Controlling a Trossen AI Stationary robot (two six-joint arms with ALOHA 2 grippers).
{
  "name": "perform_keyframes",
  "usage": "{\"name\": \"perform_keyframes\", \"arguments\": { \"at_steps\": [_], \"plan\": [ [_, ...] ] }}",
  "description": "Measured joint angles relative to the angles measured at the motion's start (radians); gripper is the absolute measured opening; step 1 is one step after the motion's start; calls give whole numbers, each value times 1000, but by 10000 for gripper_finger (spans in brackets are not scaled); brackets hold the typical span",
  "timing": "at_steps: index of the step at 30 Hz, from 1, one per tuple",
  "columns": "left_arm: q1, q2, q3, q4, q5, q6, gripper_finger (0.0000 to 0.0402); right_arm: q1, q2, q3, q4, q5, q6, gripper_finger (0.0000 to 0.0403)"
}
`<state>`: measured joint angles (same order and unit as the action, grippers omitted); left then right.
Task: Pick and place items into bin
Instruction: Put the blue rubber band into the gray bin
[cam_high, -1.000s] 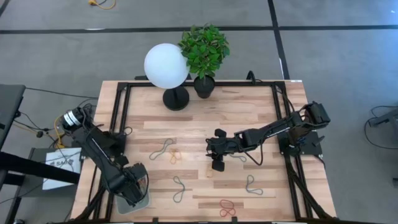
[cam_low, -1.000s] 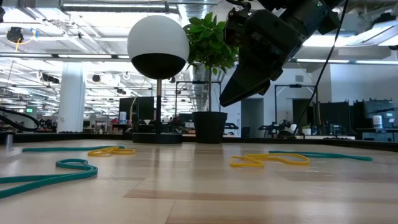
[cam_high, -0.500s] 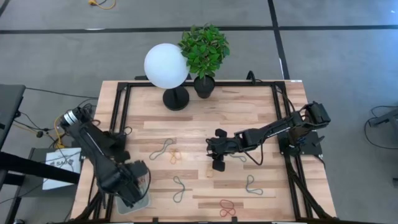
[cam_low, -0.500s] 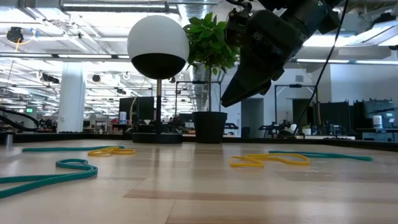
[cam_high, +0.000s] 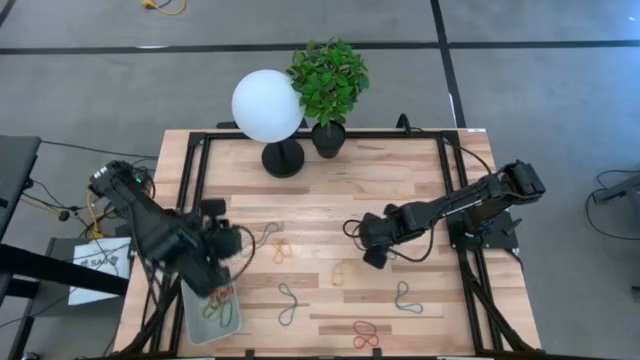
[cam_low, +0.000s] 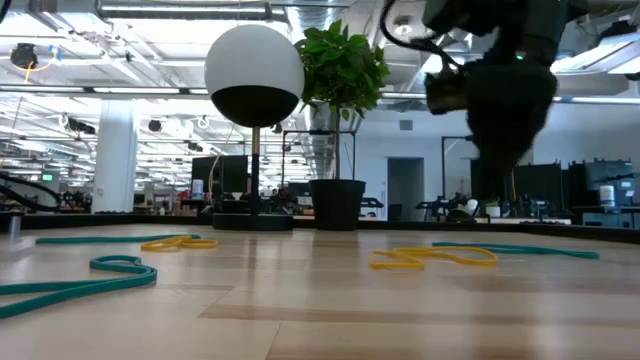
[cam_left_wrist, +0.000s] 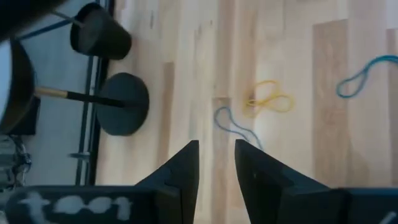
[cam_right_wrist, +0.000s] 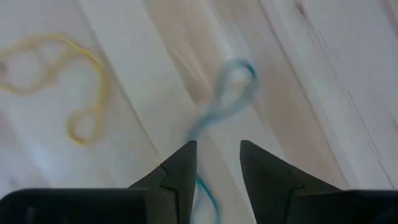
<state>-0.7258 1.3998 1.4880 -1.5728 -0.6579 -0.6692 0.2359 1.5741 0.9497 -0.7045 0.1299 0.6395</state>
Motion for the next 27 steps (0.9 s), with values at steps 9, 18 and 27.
{"name": "perform_keyframes", "arguments": {
  "at_steps": [9,18,27],
  "plan": [
    [218,-293,-5,-1,-79,-20,93,31,17,0,-87,-9,52,118],
    [325,-348,-38,29,-108,-299,93,107,17,-11,-18,8,34,118],
    [420,-301,-344,127,87,-336,93,94,18,-42,48,13,25,118]
  ]
}}
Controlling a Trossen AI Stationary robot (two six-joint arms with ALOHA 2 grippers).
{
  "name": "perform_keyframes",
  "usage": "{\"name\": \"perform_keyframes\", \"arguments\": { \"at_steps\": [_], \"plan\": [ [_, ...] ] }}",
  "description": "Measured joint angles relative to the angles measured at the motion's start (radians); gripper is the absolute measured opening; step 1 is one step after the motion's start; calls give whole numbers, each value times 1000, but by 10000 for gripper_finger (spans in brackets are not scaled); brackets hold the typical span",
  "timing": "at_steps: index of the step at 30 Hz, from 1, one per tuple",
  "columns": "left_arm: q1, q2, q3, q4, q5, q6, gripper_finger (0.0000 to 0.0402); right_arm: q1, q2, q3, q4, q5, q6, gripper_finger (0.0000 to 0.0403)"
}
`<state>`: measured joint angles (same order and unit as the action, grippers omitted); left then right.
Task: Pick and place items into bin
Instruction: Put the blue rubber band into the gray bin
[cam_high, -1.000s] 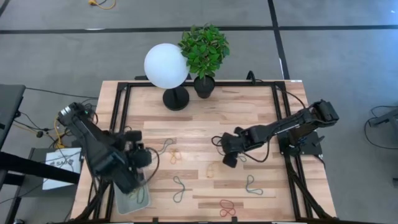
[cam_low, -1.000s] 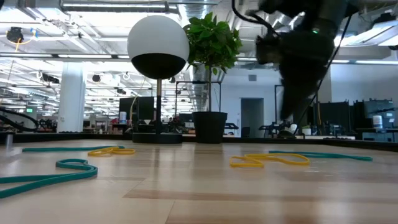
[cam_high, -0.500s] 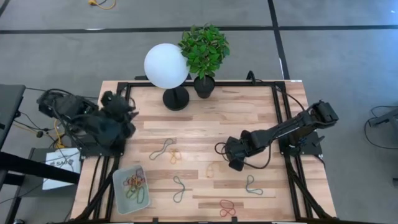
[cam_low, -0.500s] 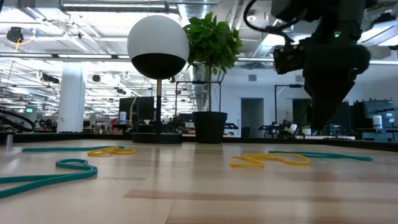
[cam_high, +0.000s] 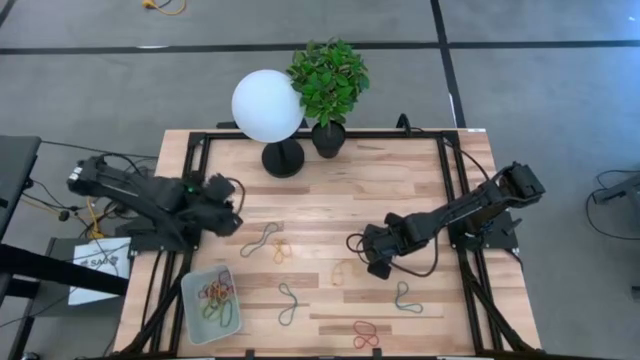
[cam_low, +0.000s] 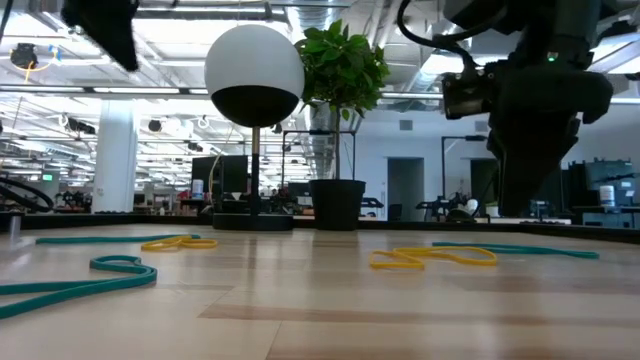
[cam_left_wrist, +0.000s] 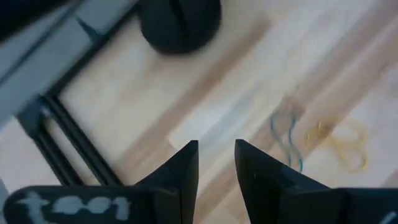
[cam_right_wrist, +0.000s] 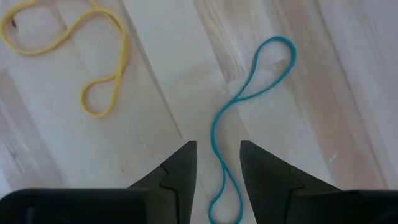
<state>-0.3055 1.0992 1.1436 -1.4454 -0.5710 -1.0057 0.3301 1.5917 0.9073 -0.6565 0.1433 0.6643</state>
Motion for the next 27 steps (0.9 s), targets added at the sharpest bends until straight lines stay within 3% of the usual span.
{"name": "perform_keyframes", "arguments": {
  "at_steps": [4,10,19,27],
  "plan": [
    [31,-14,-150,190,92,84,93,-12,0,0,19,3,-15,118],
    [42,-8,-340,634,231,282,93,-27,0,0,52,20,-17,118],
    [42,31,-513,914,119,294,93,2,0,0,49,89,-10,118],
    [42,40,-584,1113,110,277,93,13,0,0,50,91,9,118]
  ]
}}
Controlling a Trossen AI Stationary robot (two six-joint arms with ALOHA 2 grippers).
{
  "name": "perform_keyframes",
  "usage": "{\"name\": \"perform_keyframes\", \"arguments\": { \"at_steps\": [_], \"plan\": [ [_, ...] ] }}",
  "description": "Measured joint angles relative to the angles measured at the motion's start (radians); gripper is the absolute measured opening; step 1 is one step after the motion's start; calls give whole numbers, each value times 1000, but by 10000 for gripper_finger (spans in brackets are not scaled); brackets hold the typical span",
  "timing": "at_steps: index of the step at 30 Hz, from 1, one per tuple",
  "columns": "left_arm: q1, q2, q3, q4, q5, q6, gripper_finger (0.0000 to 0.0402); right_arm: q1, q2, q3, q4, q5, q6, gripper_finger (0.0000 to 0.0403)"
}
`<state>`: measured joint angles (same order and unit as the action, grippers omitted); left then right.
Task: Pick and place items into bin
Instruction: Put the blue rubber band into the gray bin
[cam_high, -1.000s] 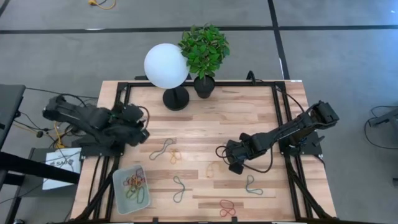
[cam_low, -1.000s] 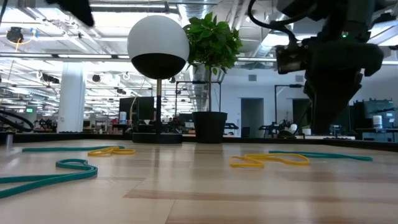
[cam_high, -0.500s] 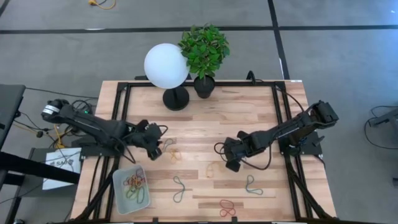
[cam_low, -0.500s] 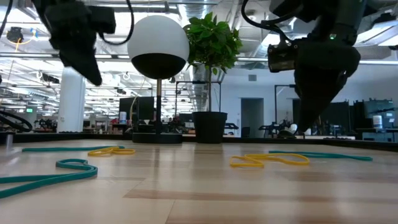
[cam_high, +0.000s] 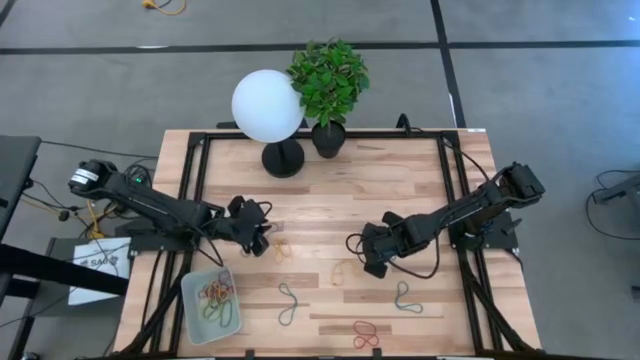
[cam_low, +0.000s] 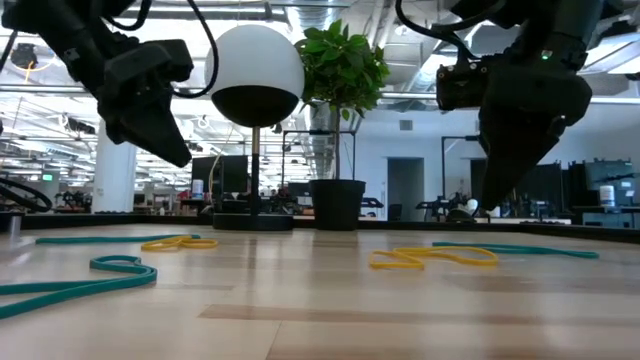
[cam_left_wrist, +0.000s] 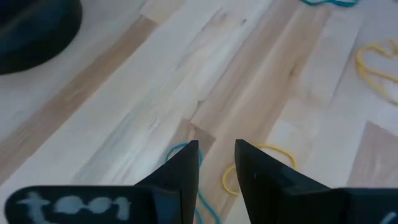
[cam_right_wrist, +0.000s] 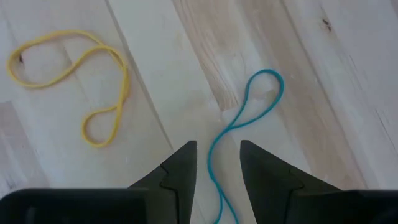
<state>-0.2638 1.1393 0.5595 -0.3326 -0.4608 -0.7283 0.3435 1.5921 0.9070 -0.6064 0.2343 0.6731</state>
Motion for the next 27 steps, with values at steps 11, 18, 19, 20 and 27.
{"name": "perform_keyframes", "arguments": {
  "at_steps": [11,18,19,20,27],
  "plan": [
    [-4,8,-61,82,-68,-29,93,11,2,0,-11,-29,1,118],
    [-4,7,-74,123,-68,-19,93,5,110,1,-7,-76,-5,118],
    [-4,7,-74,123,-69,-19,93,2,130,3,-7,-71,-5,118],
    [-4,8,-74,123,-70,-19,93,2,141,4,5,-71,-2,118],
    [-4,8,-74,122,-71,-15,93,-21,167,6,-2,-82,-49,117]
  ]
}}
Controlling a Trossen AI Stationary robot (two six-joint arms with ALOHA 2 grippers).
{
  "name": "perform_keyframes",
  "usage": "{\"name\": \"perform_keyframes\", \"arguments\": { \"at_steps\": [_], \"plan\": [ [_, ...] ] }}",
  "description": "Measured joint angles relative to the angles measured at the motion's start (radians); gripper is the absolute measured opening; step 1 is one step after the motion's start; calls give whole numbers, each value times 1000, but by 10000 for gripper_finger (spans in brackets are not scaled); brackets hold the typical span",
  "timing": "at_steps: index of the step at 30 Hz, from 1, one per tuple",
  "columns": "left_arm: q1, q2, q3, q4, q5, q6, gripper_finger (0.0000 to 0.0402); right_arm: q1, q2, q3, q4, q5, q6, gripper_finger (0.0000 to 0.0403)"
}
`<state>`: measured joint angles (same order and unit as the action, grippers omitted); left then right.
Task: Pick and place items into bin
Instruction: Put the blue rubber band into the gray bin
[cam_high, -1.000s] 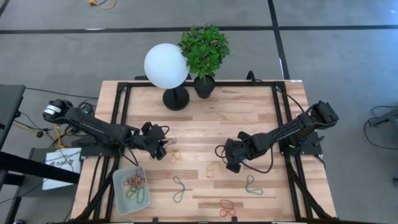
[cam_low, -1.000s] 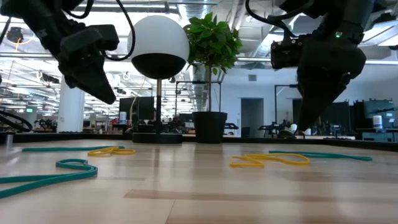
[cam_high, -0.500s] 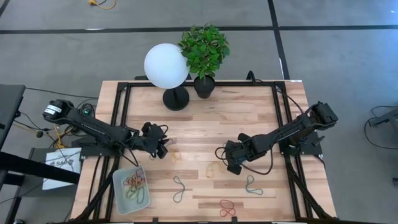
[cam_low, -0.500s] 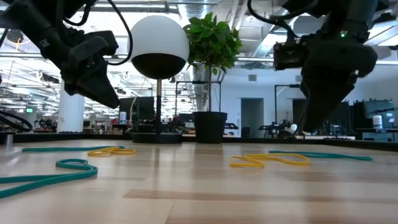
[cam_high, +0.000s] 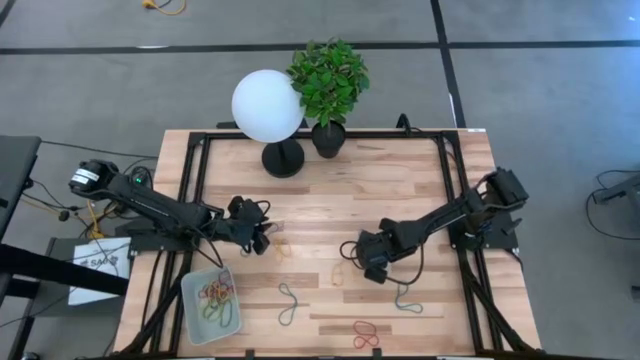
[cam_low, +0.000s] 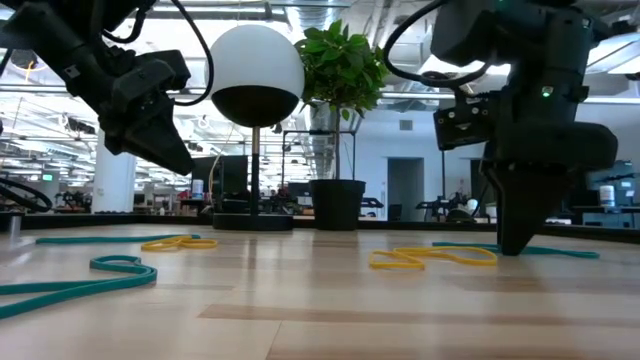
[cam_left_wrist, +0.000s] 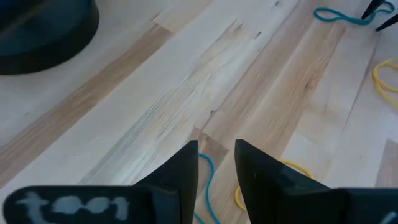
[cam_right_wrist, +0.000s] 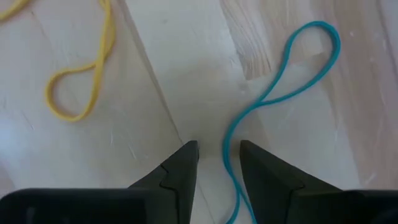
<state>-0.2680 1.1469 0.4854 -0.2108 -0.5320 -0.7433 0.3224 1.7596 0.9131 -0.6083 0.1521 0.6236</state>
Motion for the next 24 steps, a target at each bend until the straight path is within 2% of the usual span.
{"name": "perform_keyframes", "arguments": {
  "at_steps": [4,10,14,17,21,24],
  "plan": [
    [0,0,0,0,-5,0,93,-27,-3,-1,2,-19,-8,94],
    [0,0,0,0,-8,0,93,-36,-21,-7,49,-53,-101,9],
    [0,0,0,0,-47,-5,93,-29,-65,10,60,-34,-102,10],
    [0,0,0,4,-83,-16,93,-30,-147,36,132,38,-133,3],
    [-3,0,0,85,-110,23,93,-37,-207,38,323,86,-251,3],
    [-22,0,0,216,-85,140,93,-50,-220,38,514,89,-360,3]
  ]
}}
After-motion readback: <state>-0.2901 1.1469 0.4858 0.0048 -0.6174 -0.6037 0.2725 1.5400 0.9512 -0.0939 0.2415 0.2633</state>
